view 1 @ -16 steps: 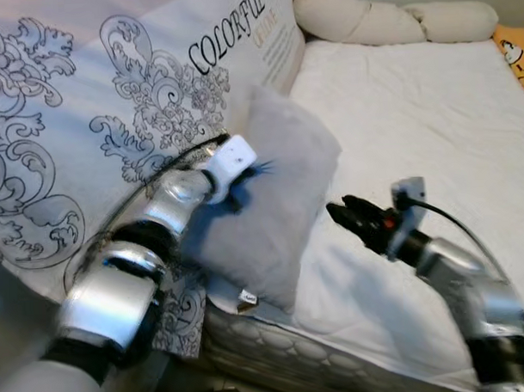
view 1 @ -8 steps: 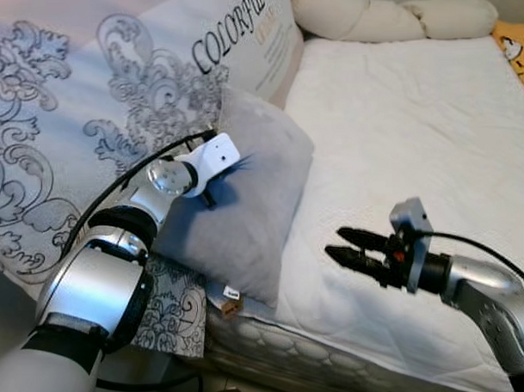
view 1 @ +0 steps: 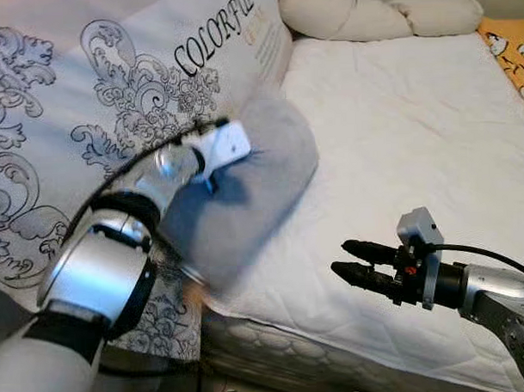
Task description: Clean up the room
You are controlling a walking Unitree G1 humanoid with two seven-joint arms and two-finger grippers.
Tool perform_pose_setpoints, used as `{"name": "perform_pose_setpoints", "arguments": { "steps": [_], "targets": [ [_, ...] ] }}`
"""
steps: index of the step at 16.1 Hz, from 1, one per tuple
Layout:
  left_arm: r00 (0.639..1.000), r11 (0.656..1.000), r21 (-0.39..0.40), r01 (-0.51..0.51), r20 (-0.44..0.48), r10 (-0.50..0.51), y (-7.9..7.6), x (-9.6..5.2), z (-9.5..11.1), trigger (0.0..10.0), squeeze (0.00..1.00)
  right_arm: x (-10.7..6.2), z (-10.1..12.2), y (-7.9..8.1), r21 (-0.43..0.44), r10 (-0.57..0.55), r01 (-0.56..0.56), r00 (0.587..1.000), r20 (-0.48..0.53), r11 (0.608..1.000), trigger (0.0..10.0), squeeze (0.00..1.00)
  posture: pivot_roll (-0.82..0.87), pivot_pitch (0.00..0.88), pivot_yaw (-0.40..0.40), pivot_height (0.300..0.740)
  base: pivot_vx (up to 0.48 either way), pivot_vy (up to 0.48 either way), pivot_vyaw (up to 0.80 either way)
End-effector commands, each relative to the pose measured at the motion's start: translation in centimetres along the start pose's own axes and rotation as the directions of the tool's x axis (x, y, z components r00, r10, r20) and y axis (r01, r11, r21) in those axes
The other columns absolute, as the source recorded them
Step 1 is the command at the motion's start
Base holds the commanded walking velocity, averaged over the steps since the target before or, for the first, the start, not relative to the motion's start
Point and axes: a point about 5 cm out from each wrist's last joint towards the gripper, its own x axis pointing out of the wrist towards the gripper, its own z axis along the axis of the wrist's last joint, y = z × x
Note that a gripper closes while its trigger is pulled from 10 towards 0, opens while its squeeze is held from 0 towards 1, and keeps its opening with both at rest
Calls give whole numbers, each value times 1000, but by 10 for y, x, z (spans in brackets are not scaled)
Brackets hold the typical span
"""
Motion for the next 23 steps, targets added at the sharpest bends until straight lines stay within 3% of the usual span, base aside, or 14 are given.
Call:
{"name": "perform_pose_setpoints", "arguments": {
  "steps": [1, 4, 9, 10, 11, 12, 16, 18, 20, 21, 22, 23],
  "targets": [
    [996, 997, 15, -80, 32, 80, 19, -3, 11, 10000, 0, -2, 3, 2, -5, -11, 11, 1000, 6, 1000, 10000, 0, -215, 0, 152, 740, 0, 0, 0],
    [996, 996, -7, -91, 16, 91, 20, -3, 8, 10000, 0, -3, 3, 4, -8, -10, 10, 1000, 0, 1000, 10000, 0, -224, 0, 156, 740, 0, 0, 0],
    [985, 990, -39, -134, -118, 129, 3, -6, -23, 10000, 0, -4, 5, 8, -21, 9, -9, 1000, -16, 1000, 10000, 0, -232, 0, 145, 740, 0, 0, 0],
    [979, 982, -105, -156, -150, 140, 2, -7, -31, 10000, 0, -3, 5, 8, -22, 12, -13, 1000, -19, 1000, 10000, 0, -231, 0, 144, 740, 0, 0, 0],
    [978, 973, -168, -156, -167, 127, 1, -9, -36, 10000, 463, -2, 5, 7, -24, 13, -13, 1000, -20, 1000, 10000, 0, -230, 0, 144, 740, 0, 0, 0],
    [977, 964, -210, -161, -175, 125, 1, -11, -40, 10000, 1000, 0, 5, 7, -27, 14, -14, 1000, -18, 1000, 10000, 0, -229, 0, 147, 740, 0, 0, 0],
    [963, 902, -350, -254, -182, 201, 17, -20, -47, 10000, 1000, 5, 7, 3, -40, -7, 7, 1000, -12, 999, 10000, 0, -212, 0, 155, 740, 0, 0, 0],
    [953, 830, -467, -304, -142, 269, 34, -27, -46, 10000, 1000, 7, 10, -1, -31, -12, 12, 1000, 4, 999, 10000, 0, -185, 0, 149, 740, 0, 0, 0],
    [951, 774, -558, -301, -113, 288, 41, -32, -48, 10000, 1000, 10, 14, -5, -20, -10, 11, 1000, 26, 1000, 10000, 0, -153, 0, 135, 740, 0, 0, 0],
    [947, 711, -642, -285, -77, 311, 45, -34, -46, 10000, 1000, 11, 16, -8, -21, -14, 14, 999, 42, 1000, 10000, 0, -128, 0, 122, 740, 0, 0, 0],
    [946, 688, -672, -276, -62, 319, 46, -34, -46, 10000, 1000, 12, 17, -9, -24, -17, 18, 999, 50, 1000, 10000, 0, -117, 0, 113, 740, 0, 0, 0],
    [936, 628, -744, -228, 10, 352, 48, -34, -40, 10000, 1000, 15, 19, -11, -50, -57, 61, 995, 81, 997, 10000, 0, -96, 0, 100, 740, 0, 0, 0]
  ]
}}
